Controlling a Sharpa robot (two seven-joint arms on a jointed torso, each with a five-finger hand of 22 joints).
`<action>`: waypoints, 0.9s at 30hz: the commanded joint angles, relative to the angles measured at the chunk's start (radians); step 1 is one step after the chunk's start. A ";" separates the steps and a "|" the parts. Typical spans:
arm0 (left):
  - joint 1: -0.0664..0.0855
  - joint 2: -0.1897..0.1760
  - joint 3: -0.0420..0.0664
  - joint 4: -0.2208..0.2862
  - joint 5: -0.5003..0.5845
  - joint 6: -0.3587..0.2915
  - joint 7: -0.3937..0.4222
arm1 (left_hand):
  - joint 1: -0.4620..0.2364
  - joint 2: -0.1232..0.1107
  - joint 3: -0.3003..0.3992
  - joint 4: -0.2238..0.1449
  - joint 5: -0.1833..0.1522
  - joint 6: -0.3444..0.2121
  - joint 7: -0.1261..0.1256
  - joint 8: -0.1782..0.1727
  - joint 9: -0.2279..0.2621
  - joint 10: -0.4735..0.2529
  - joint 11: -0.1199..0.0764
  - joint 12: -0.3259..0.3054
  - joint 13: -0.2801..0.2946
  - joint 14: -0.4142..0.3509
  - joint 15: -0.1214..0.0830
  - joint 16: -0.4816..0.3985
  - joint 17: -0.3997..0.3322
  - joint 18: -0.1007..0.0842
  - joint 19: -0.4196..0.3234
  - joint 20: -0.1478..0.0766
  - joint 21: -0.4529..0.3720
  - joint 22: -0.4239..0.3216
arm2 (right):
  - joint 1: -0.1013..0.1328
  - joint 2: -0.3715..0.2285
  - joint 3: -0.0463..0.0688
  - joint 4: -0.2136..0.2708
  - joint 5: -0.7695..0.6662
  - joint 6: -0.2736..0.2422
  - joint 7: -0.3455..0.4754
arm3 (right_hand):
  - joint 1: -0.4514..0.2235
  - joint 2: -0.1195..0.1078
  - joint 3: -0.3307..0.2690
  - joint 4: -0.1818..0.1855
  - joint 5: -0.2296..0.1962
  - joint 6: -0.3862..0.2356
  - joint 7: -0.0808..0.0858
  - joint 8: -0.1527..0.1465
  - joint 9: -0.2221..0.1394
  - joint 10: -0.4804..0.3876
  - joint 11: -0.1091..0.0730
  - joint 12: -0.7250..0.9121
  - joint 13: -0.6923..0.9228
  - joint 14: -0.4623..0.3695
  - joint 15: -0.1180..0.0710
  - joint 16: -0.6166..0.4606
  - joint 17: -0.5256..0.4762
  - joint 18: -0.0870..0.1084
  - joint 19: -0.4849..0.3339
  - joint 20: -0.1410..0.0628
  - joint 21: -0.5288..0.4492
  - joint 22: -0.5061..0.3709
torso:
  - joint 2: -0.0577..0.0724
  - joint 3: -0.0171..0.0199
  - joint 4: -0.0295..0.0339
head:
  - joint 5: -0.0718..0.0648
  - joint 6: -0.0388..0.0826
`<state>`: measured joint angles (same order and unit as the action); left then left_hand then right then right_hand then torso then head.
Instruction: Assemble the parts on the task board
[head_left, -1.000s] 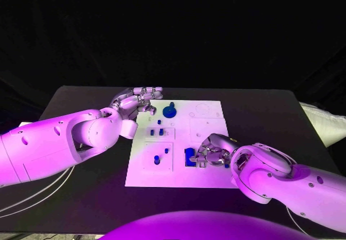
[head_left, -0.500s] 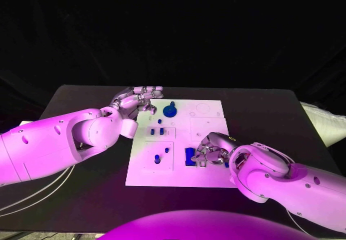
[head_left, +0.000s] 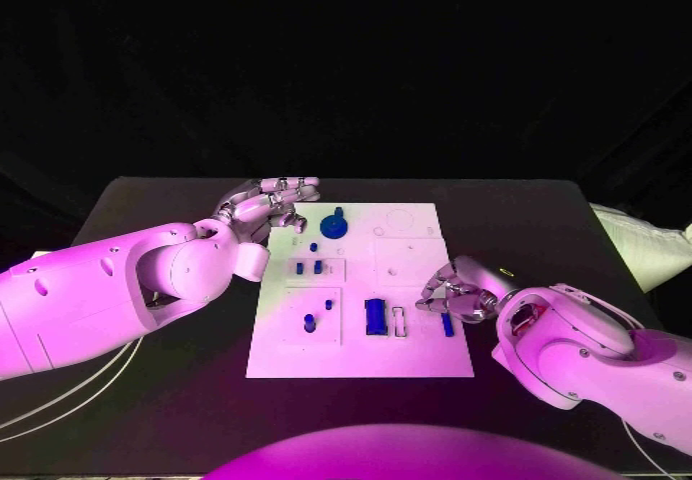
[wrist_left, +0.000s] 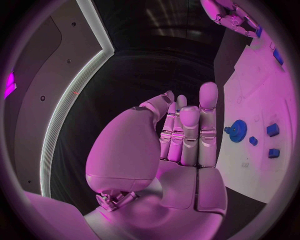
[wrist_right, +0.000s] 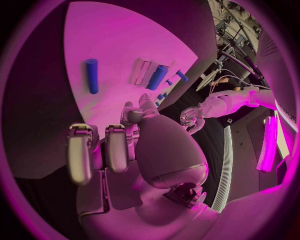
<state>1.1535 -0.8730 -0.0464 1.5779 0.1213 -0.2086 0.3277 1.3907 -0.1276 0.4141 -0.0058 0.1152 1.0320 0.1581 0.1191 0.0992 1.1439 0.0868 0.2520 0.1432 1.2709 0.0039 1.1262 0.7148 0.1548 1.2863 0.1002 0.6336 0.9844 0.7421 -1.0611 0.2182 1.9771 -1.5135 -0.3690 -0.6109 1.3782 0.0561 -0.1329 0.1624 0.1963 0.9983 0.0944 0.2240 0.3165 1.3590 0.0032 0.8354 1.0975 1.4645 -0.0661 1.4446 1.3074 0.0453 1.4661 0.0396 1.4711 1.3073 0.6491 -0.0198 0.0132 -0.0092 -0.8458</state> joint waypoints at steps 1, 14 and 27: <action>0.000 0.003 0.001 0.001 -0.003 0.020 0.006 | 0.000 0.006 -0.005 -0.002 0.003 -0.002 0.003 0.007 -0.001 -0.008 0.000 0.004 0.002 -0.006 0.001 -0.003 -0.001 0.012 -0.004 0.003 -0.005 -0.001 | 0.003 -0.017 0.000 0.002 -0.002 0.052 0.013 | 0.000 -0.008 0.002 0.007 -0.009 0.015 0.000 -0.001 -0.003 0.001 0.007 -0.003 0.000 0.066 0.007 -0.001 0.048 -0.010 0.032 0.007 -0.001 0.126 | -0.001 0.0026 -0.0130 | -0.002 0.002; -0.005 0.006 0.000 -0.001 -0.003 0.023 0.005 | 0.001 0.006 -0.006 -0.003 0.004 -0.002 0.003 0.007 -0.002 -0.009 -0.001 0.005 0.002 -0.007 0.001 -0.004 -0.004 0.013 -0.005 0.003 -0.009 -0.003 | -0.012 -0.042 0.000 -0.045 -0.164 0.162 0.011 | -0.055 -0.038 -0.013 0.067 0.000 0.064 -0.013 0.002 -0.010 0.014 -0.002 0.007 0.008 0.067 -0.001 0.000 0.051 -0.012 0.037 0.002 0.005 0.136 | 0.000 0.0067 -0.0168 | -0.003 0.003; -0.009 0.002 0.000 0.000 -0.003 0.023 0.003 | 0.001 0.006 -0.006 -0.003 0.004 -0.002 0.003 0.007 -0.002 -0.009 -0.001 0.005 0.002 -0.007 0.001 -0.004 -0.004 0.013 -0.005 0.003 -0.009 -0.003 | -0.028 -0.018 -0.001 -0.072 -0.219 0.208 0.000 | -0.070 -0.053 -0.019 0.092 0.001 0.080 -0.017 0.008 -0.004 0.006 -0.005 -0.023 -0.010 0.065 -0.003 -0.006 0.045 -0.011 0.035 0.000 0.002 0.132 | 0.001 0.0039 -0.0186 | 0.005 -0.005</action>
<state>1.1447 -0.8719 -0.0465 1.5759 0.1209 -0.2047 0.3267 1.3907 -0.1276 0.4141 -0.0058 0.1151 1.0320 0.1581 0.1231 0.0985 1.1439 0.0867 0.2520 0.1441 1.2709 0.0039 1.1262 0.7116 0.1549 1.2863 0.1002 0.6273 0.9820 0.7167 -1.0806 0.2172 1.9065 -1.6820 -0.2075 -0.6085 1.3159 0.0051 -0.1529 0.2487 0.1973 1.0722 0.0781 0.2318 0.3109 1.3679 0.0011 0.8175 1.0887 1.4645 -0.0662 1.4446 1.3081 0.0454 1.4661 0.0396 1.4756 1.3079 0.6494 -0.0150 -0.0044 -0.0048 -0.8483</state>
